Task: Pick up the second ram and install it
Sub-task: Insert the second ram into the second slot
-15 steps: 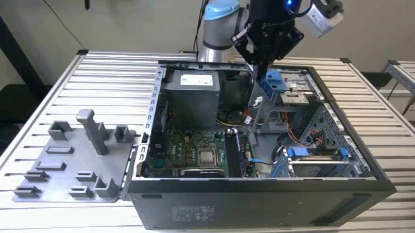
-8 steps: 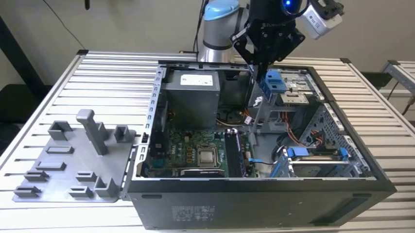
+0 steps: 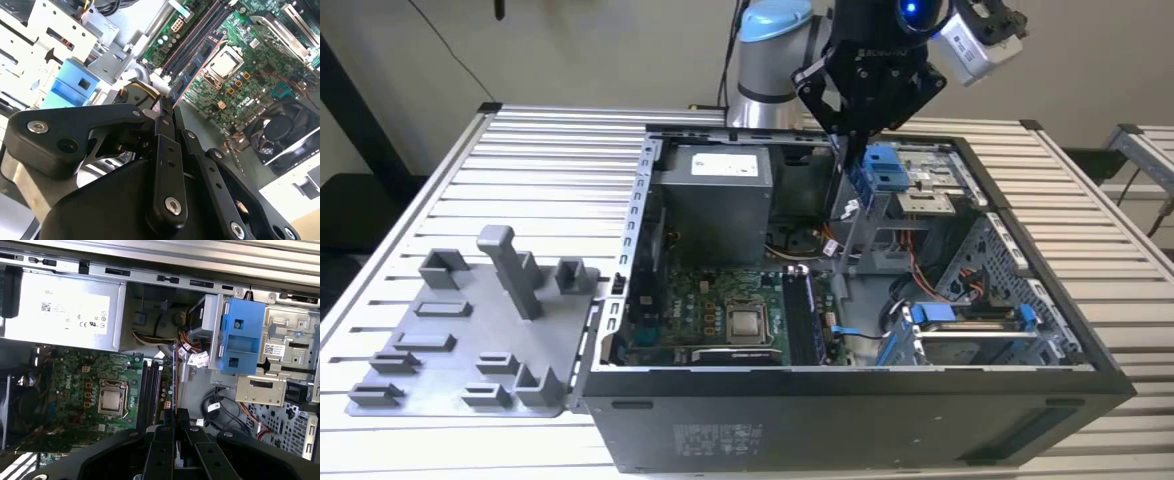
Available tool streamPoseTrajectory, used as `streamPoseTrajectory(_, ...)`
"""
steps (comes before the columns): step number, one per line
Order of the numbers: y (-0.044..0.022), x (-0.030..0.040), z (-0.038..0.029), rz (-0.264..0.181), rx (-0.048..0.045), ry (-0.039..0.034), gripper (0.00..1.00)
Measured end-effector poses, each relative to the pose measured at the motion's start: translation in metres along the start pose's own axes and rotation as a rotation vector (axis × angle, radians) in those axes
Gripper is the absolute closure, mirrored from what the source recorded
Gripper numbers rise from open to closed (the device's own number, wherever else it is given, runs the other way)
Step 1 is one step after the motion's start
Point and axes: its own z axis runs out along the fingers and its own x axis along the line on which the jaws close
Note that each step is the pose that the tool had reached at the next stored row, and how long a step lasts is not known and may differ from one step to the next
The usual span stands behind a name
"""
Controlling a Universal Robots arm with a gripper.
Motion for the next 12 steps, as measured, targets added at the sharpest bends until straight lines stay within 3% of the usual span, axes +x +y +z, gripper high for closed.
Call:
streamPoseTrajectory(4, -0.0023, 0.0002, 0.0007, 0.017, 0.0004, 0.0015, 0.86)
streamPoseTrajectory(12, -0.0131, 0.0009, 0.0016, 0.039, 0.001, 0.0084, 0.86)
